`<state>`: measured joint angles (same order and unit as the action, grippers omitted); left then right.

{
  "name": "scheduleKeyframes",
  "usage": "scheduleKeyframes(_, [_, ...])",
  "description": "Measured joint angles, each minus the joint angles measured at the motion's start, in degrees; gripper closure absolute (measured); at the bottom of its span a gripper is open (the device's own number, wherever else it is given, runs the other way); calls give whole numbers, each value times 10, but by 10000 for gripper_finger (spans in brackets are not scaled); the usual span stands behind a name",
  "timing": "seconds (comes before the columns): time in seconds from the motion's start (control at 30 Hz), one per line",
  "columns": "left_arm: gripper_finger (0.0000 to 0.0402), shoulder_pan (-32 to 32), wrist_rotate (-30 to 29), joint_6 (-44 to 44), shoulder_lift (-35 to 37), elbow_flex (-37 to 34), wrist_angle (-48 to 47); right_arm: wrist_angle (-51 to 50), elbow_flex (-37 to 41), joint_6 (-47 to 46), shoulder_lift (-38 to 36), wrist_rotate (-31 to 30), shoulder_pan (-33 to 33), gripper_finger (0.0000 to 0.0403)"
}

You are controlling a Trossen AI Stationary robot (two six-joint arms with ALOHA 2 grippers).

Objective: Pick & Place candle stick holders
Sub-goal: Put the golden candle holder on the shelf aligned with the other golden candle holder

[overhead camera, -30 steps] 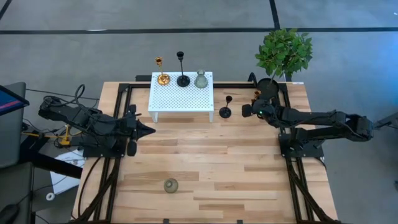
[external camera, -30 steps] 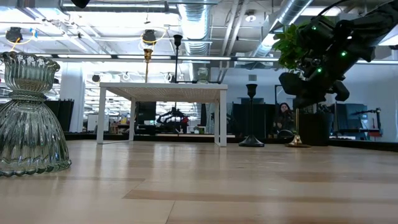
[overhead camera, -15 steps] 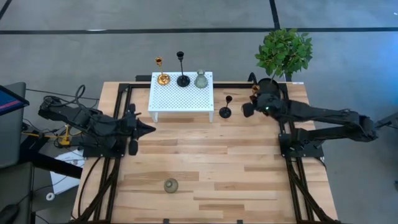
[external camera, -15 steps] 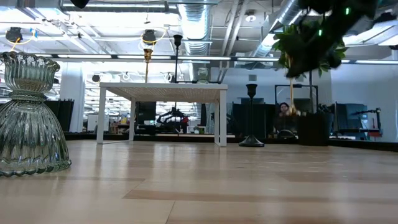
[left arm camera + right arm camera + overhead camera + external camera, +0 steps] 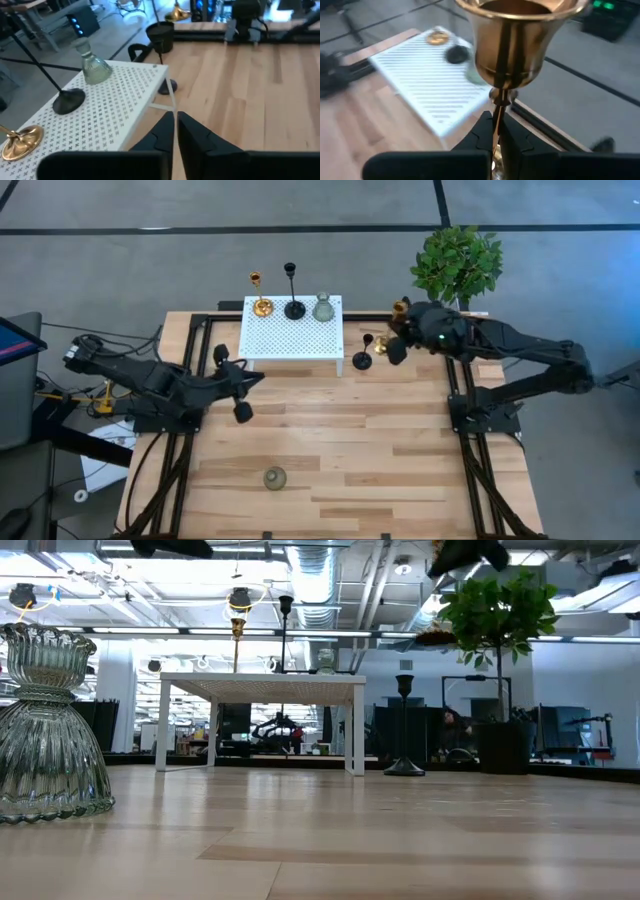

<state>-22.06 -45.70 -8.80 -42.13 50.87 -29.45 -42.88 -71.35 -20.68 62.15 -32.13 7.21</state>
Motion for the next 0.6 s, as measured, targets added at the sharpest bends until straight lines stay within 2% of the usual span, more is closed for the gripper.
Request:
scheduleKeyframes(0.33, [276, 74, 78, -4, -12, 0, 64, -5, -204, 111, 196, 112, -36, 403])
scheduleKeyframes(0.6, [200, 104, 115, -5, -12, 0, 83, 13, -322, 154, 320, 209, -38, 403])
